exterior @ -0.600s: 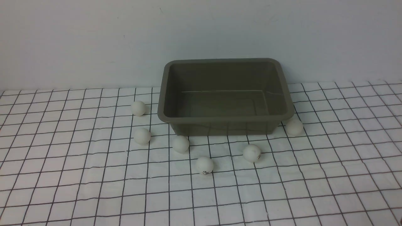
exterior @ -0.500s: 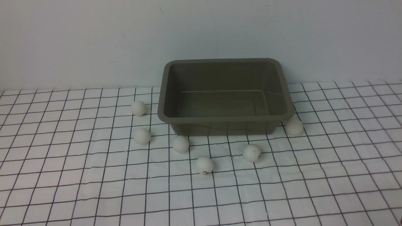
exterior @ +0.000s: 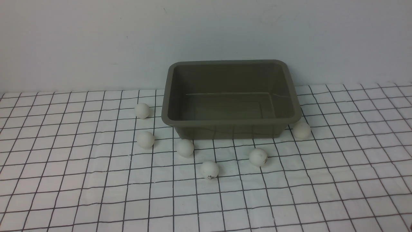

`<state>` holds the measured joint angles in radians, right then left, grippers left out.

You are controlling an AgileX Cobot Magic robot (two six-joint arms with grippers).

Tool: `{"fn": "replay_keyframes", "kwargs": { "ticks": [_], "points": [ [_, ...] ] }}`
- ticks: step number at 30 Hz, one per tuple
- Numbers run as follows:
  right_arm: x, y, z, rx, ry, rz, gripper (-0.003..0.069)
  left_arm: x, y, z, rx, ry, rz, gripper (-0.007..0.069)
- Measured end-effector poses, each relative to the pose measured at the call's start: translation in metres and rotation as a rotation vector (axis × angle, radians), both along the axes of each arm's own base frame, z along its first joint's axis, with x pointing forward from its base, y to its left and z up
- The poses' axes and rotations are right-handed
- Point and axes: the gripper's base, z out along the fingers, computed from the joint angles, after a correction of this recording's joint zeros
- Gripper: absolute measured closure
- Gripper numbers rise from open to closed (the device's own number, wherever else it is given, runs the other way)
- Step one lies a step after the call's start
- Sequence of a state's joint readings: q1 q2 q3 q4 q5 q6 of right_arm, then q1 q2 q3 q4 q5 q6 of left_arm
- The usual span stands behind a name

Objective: Put the table tennis balls into the box on the white checkered tablecloth.
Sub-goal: 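Reach for and grasp a ping pong ball on the table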

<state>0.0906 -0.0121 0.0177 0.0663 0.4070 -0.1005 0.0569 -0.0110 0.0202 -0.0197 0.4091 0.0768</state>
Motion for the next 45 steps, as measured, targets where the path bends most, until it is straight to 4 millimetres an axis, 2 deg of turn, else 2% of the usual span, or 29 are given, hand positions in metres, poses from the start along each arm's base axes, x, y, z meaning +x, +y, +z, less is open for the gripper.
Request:
{"fn": "replay_keyframes", "kwargs": {
  "ticks": [14,20,22,24,27,30,32,34,45],
  "points": [
    [0.0,0.0,0.0,0.0,0.0,0.0,0.0342,0.0,0.0,0.0,0.0,0.0,0.0,0.0195],
    [0.002,0.001,0.005,0.056,-0.085,-0.004,0.0342,0.0,0.0,0.0,0.0,0.0,0.0,0.0195],
    [0.001,0.001,0.012,0.103,-0.109,-0.004,0.0342,0.0,0.0,0.0,0.0,0.0,0.0,0.0195],
    [-0.002,0.002,0.036,0.167,-0.162,0.002,0.0342,0.0,0.0,0.0,0.0,0.0,0.0,0.0195],
    [-0.008,0.003,0.06,0.19,-0.192,0.016,0.0342,0.0,0.0,0.0,0.0,0.0,0.0,0.0195],
    [-0.018,0.003,0.085,0.17,-0.19,0.035,0.0342,0.0,0.0,0.0,-0.001,0.0,0.0,0.0195],
    [-0.027,0.004,0.099,0.127,-0.121,0.053,0.0342,0.0,0.0,0.0,-0.001,0.0,0.0,0.0195],
    [-0.032,0.005,0.104,0.117,-0.083,0.063,0.0342,0.0,0.0,0.0,-0.001,0.0,0.0,0.0195],
    [-0.033,0.005,0.103,0.118,-0.063,0.067,0.0342,0.0,0.0,0.0,-0.001,0.0,0.0,0.0195]
  ]
}}
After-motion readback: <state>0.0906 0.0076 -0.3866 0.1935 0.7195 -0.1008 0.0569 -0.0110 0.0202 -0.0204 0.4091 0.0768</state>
